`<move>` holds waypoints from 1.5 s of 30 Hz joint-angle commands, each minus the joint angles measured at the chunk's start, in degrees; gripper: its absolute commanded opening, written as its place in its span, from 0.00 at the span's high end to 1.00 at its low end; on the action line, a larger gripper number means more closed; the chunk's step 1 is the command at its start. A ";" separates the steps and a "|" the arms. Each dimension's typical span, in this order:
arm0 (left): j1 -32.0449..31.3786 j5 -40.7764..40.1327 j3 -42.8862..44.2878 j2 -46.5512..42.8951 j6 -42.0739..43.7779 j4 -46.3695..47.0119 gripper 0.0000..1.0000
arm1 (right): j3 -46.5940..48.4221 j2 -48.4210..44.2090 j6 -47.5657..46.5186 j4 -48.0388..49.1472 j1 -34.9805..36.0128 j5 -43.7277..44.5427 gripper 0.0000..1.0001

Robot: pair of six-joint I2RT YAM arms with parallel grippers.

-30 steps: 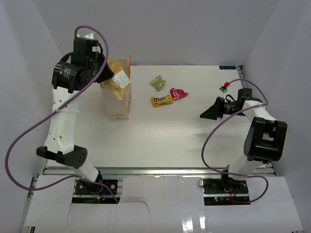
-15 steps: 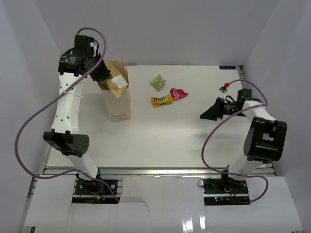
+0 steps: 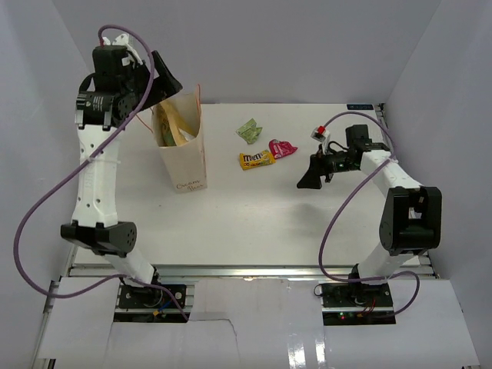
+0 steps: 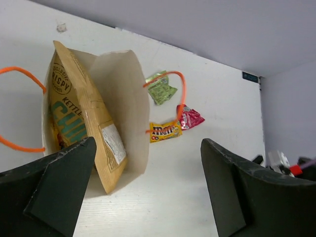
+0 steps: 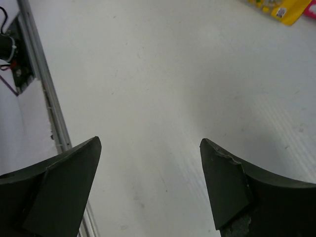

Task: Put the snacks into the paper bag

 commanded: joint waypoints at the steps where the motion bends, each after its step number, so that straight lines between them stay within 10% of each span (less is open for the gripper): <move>1: 0.28 6.32 -9.07 -14.07 4.18 14.16 0.03 | 3.64 0.75 2.85 10.05 4.10 8.36 0.13; 8: 0.20 18.64 -44.41 -35.88 -1.41 33.99 0.02 | 7.83 7.41 16.74 37.86 12.08 16.69 0.10; 11: 0.20 18.30 -55.14 -42.83 -4.67 35.31 0.02 | 19.87 15.84 2.49 26.90 17.53 15.94 0.10; 15: 0.28 14.70 -64.81 -50.50 -6.00 32.95 0.02 | 35.67 23.94 -38.82 3.61 19.84 12.13 0.08; 21: 0.20 10.12 -70.62 -56.92 -7.06 29.08 0.02 | 60.30 42.13 -46.71 -7.76 20.98 18.28 0.00; 35: 0.20 9.67 -80.46 -61.42 -16.78 26.43 0.02 | 53.48 45.84 -45.83 -7.50 23.80 25.06 0.36; 45: -3.65 23.13 -95.15 -52.81 -31.83 45.32 0.07 | 39.96 35.66 -42.41 -9.79 23.27 17.53 0.73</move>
